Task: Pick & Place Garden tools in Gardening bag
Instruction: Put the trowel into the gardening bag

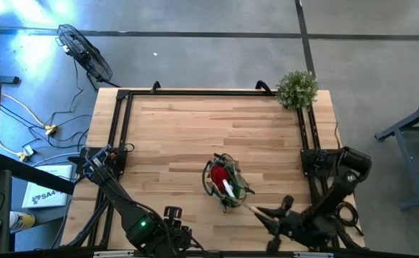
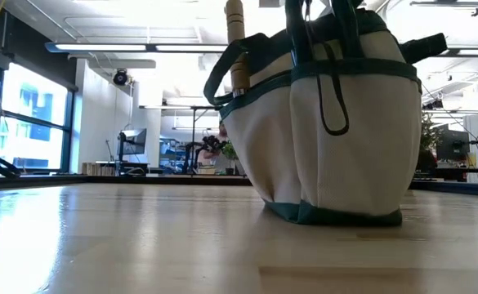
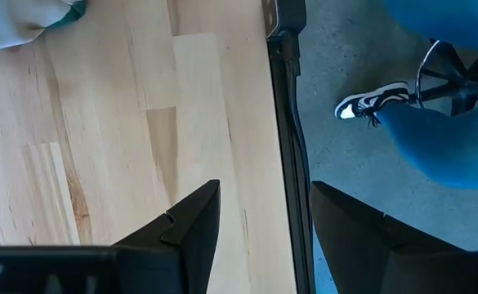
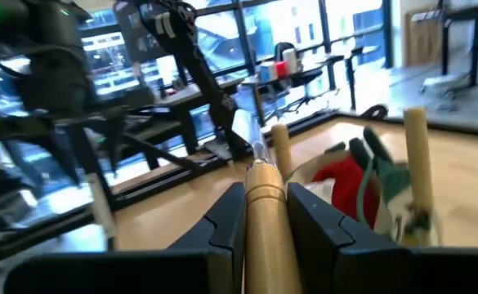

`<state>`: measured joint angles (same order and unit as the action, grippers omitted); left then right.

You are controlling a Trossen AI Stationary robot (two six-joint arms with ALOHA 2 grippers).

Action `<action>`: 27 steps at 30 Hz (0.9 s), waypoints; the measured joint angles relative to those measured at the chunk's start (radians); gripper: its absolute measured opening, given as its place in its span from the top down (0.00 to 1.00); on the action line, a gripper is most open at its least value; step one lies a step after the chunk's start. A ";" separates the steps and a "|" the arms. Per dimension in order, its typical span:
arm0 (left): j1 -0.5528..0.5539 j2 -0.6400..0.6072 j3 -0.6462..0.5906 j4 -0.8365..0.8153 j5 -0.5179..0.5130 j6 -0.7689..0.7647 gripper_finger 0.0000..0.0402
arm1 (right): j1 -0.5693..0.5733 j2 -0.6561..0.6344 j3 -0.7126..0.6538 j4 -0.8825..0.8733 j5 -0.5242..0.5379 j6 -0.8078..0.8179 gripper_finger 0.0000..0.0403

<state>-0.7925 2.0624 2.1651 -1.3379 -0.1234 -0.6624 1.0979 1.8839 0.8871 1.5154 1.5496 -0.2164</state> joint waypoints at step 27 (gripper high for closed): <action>-0.022 0.000 0.000 -0.073 -0.102 0.002 0.54 | 0.061 -0.228 0.005 0.052 0.022 0.049 0.85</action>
<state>-0.8150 2.0624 2.1651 -1.4111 -0.2256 -0.6608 1.1593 1.6555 0.8917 1.5670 1.5715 -0.1671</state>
